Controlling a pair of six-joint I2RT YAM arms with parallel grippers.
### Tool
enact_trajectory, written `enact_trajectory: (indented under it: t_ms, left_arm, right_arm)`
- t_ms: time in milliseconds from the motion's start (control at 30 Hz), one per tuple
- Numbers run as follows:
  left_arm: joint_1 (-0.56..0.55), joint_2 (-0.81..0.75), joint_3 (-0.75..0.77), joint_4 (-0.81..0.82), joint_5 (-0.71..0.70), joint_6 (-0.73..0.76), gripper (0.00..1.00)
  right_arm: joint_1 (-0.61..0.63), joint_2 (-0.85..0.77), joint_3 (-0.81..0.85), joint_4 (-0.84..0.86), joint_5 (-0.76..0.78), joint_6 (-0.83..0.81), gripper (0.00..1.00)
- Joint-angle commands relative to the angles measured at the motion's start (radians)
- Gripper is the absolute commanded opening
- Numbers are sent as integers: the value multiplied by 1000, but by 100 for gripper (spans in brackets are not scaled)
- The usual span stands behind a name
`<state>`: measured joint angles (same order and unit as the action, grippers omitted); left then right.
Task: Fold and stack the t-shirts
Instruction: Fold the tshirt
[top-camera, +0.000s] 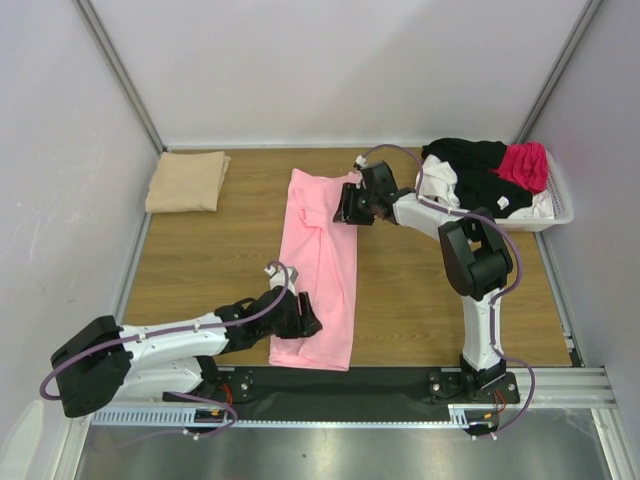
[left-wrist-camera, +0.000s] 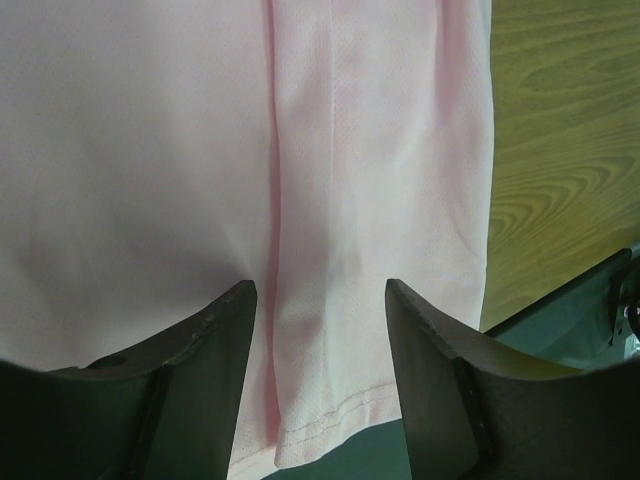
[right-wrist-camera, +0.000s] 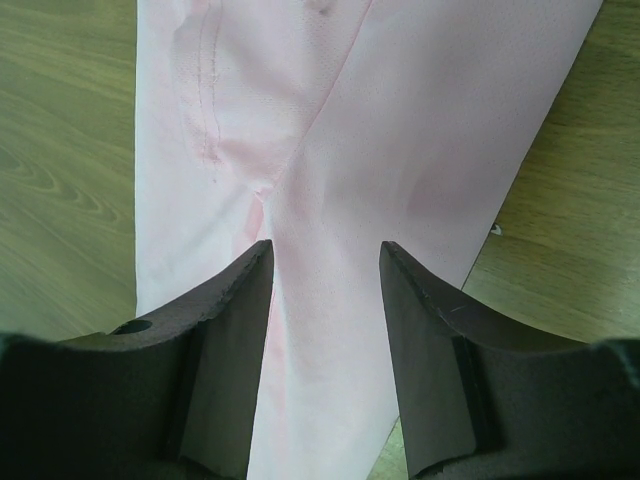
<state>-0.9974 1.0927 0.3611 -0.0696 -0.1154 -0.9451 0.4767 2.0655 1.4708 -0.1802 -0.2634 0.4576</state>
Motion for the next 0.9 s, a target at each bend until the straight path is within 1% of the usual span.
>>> enact_trajectory:
  t_ms: [0, 33, 133, 300, 400, 500, 533, 600, 667, 733, 867]
  left_arm:
    - [-14, -5, -10, 24, -61, -54, 60]
    - [-14, -4, -10, 22, -67, -55, 57]
    - [-15, -2, -22, 33, -64, -69, 51]
    - [-20, 9, -53, 65, -53, -100, 48]
    - [-29, 9, -56, 63, -59, -110, 45]
    - [-40, -7, -56, 45, -78, -126, 34]
    - [-41, -11, -54, 37, -84, -136, 25]
    - [-49, -33, -54, 25, -99, -139, 19]
    - [-53, -51, -51, 13, -113, -141, 8]
    - [-61, -62, -47, -4, -121, -142, 5]
    - [-79, -76, -45, -27, -132, -158, 4]
  right_arm:
    - [2, -5, 3, 45, 4, -19, 52]
    - [3, -2, 2, 41, 6, -19, 52]
    - [7, -2, -12, 41, 18, -16, 52]
    - [8, 2, -21, 41, 30, -19, 52]
    - [8, 5, -26, 42, 32, -20, 52]
    - [8, 16, -24, 44, 35, -22, 52]
    - [8, 16, -24, 42, 38, -22, 52]
    - [8, 24, -21, 42, 44, -25, 52]
    - [8, 30, -20, 42, 53, -25, 51]
    - [8, 36, -20, 38, 55, -27, 51]
    - [8, 44, -21, 36, 62, -28, 50]
